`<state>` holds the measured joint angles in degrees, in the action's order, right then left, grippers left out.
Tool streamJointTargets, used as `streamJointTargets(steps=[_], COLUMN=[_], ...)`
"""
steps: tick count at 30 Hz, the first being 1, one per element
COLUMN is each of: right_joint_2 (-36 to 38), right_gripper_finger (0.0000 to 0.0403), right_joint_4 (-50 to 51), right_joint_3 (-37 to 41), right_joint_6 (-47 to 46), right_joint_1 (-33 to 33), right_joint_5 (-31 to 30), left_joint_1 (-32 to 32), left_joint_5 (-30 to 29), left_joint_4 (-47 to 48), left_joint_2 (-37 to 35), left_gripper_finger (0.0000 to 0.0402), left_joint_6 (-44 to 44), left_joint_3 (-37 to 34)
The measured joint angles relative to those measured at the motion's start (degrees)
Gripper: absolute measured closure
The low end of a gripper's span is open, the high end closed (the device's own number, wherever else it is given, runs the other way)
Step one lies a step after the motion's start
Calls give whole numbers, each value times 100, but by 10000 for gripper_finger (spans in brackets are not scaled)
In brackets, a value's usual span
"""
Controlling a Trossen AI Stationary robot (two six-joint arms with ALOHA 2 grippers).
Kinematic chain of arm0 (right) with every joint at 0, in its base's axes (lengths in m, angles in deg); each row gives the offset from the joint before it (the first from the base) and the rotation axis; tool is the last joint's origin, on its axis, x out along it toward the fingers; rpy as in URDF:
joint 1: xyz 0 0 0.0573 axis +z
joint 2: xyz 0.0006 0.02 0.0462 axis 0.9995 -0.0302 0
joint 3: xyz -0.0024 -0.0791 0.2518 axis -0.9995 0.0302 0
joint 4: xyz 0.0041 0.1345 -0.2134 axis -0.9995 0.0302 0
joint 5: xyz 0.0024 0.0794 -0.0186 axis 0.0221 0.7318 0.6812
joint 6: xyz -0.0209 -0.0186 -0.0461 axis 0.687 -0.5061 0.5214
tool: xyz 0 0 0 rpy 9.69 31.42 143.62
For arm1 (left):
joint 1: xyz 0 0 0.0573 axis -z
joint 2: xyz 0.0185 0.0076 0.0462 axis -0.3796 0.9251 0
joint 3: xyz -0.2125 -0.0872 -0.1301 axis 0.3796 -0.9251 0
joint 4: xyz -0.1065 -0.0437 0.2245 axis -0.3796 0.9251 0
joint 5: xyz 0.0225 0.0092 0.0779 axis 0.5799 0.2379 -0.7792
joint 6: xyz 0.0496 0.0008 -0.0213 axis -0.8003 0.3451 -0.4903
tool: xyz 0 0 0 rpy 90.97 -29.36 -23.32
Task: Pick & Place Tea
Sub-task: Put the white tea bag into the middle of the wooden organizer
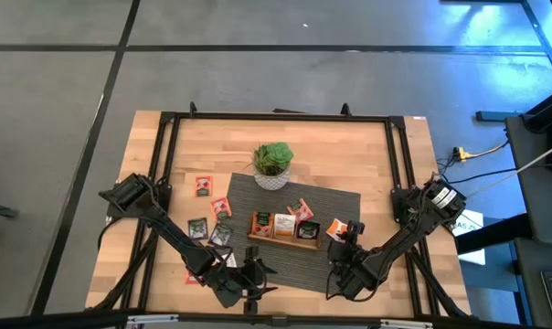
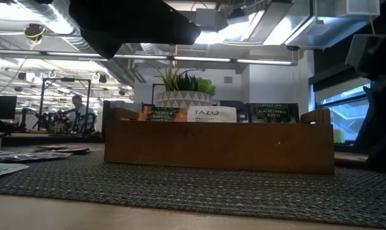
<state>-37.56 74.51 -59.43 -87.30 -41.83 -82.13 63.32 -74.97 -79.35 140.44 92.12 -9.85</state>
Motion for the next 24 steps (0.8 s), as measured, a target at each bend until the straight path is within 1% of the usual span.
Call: streamJointTargets(steps=[5, 10, 18, 21, 24], right_joint_2=[7, 7, -174, -246, -257], right_gripper_finger=[249, 249, 250, 264, 291], right_joint_4=[-194, -12, 71, 69, 40], right_joint_3=[-3, -13, -33, -39, -39], right_joint_6=[321, -118, -203, -431, -442], right_joint_1=[-7, -29, -150, -192, -205], right_joint_5=[263, 305, 331, 399, 478], left_joint_1=[0, 0, 0, 0, 0], left_joint_5=[0, 0, 0, 0, 2], left_joint_4=[0, 0, 0, -1, -2], left_joint_2=[0, 0, 0, 0, 0], left_gripper_finger=[211, 211, 212, 211, 210], left_joint_6=[4, 9, 16, 16, 16], left_joint_3=[0, 0, 0, 0, 0])
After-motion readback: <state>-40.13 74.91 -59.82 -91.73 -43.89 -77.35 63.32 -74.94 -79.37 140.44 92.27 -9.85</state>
